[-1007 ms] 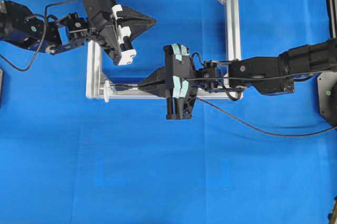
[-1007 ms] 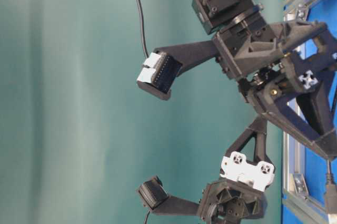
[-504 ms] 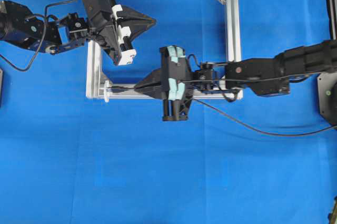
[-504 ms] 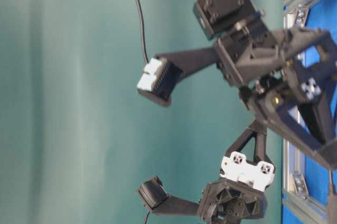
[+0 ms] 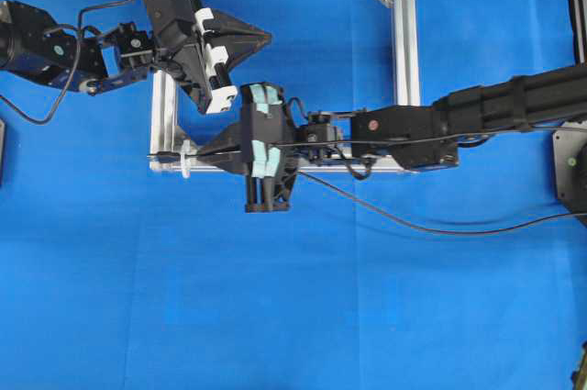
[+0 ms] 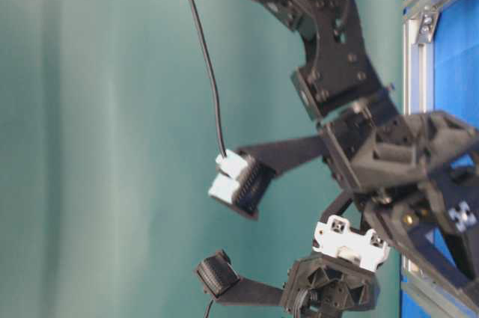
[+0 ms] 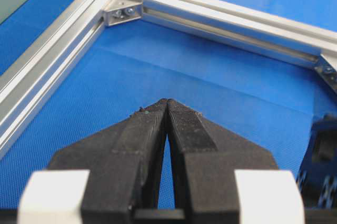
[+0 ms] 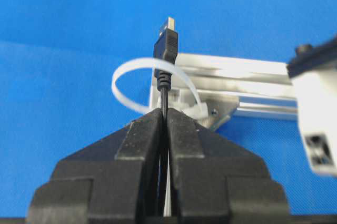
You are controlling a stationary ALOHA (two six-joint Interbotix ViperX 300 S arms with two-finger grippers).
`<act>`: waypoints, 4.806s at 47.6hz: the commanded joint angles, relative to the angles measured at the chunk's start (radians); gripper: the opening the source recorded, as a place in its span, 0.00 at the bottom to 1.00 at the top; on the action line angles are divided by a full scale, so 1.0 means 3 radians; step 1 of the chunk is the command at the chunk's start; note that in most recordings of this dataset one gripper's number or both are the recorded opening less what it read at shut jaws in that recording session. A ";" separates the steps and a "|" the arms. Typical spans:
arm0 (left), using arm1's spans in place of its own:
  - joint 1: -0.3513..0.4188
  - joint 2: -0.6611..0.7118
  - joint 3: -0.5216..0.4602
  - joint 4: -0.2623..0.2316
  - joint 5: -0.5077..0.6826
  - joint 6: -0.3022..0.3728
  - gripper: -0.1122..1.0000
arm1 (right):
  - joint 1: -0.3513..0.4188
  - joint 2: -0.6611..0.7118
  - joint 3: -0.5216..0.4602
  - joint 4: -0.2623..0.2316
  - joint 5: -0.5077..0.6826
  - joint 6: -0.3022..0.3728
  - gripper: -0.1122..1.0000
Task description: Insert the wire through the string loop located on the left side.
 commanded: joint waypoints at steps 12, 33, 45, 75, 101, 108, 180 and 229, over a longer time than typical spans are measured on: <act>-0.0005 -0.0097 -0.0036 0.0010 -0.0015 -0.0005 0.10 | 0.0000 -0.0015 -0.0148 -0.0005 0.0036 0.0005 0.10; 0.0000 -0.0189 0.0082 0.0005 -0.0020 0.0010 0.10 | -0.0005 -0.0015 -0.0143 -0.0010 0.0036 0.0005 0.10; 0.0123 -0.0598 0.0624 0.0005 -0.0072 0.0015 0.10 | -0.0005 -0.0015 -0.0138 -0.0010 0.0036 0.0005 0.10; 0.0460 -0.1493 0.1677 0.0010 -0.0066 0.0000 0.10 | 0.0000 -0.0015 -0.0138 -0.0026 0.0036 0.0005 0.10; -0.0920 -0.1912 0.1790 0.0031 0.0005 -0.0020 0.10 | 0.0000 -0.0015 -0.0148 -0.0020 0.0026 0.0005 0.10; -0.1028 -0.2020 0.1790 0.0031 0.0133 -0.0010 0.10 | -0.0005 -0.0015 -0.0148 -0.0026 0.0020 0.0005 0.10; -0.1089 -0.0874 0.1335 0.0031 0.0368 -0.0230 0.92 | -0.0005 -0.0020 -0.0138 -0.0026 0.0026 0.0005 0.10; -0.1104 -0.0879 0.1329 0.0031 0.0353 -0.0189 0.89 | -0.0005 -0.0015 -0.0138 -0.0026 0.0031 0.0005 0.10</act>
